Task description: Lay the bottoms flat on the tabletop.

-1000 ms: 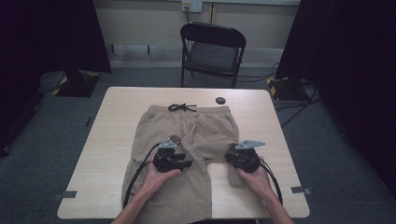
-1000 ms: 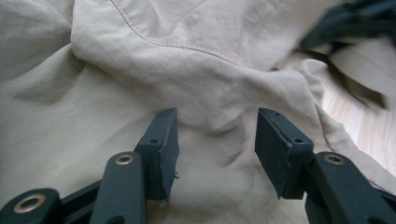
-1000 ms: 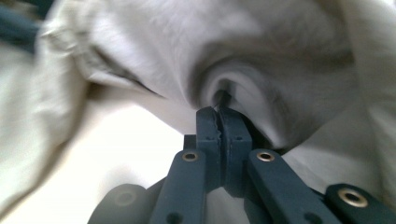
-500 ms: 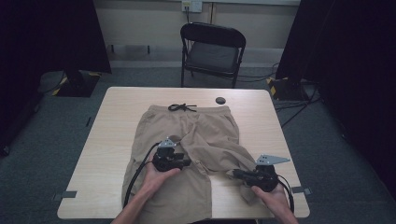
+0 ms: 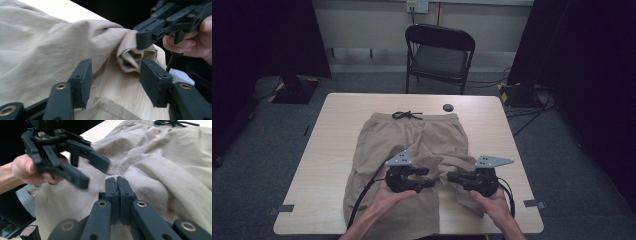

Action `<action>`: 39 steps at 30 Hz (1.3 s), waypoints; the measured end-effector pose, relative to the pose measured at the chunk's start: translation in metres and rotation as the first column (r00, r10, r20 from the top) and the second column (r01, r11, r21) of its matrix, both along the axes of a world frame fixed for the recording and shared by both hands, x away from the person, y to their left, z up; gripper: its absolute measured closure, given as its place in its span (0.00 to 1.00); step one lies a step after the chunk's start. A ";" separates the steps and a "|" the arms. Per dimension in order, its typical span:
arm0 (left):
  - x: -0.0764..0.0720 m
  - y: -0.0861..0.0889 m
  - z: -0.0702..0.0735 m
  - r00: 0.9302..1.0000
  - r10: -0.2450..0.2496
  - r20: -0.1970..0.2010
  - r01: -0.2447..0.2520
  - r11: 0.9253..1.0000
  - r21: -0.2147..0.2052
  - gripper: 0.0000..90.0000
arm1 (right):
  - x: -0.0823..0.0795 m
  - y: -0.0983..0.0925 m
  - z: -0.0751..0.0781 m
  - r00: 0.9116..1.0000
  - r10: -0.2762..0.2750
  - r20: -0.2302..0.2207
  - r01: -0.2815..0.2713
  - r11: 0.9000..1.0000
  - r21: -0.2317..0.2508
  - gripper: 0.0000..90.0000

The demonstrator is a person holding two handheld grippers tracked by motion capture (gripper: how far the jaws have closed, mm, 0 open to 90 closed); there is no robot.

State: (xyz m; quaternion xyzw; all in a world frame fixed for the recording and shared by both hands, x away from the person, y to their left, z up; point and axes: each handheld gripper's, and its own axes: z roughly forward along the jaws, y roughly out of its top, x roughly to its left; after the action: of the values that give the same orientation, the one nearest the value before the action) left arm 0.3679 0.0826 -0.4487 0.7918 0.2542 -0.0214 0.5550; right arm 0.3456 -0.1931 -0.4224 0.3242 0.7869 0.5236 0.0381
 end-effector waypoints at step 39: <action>-0.001 0.012 -0.022 0.999 0.036 -0.029 -0.035 0.998 0.057 0.97 | -0.037 -0.067 -0.064 0.946 -0.317 -0.073 0.293 0.927 -0.234 0.44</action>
State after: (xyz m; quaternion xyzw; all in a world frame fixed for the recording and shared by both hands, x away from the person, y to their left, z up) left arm 0.3665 0.0947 -0.4702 0.8020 0.2770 -0.0161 0.5289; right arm 0.3089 -0.2605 -0.4860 0.4647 0.7809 0.4023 0.1115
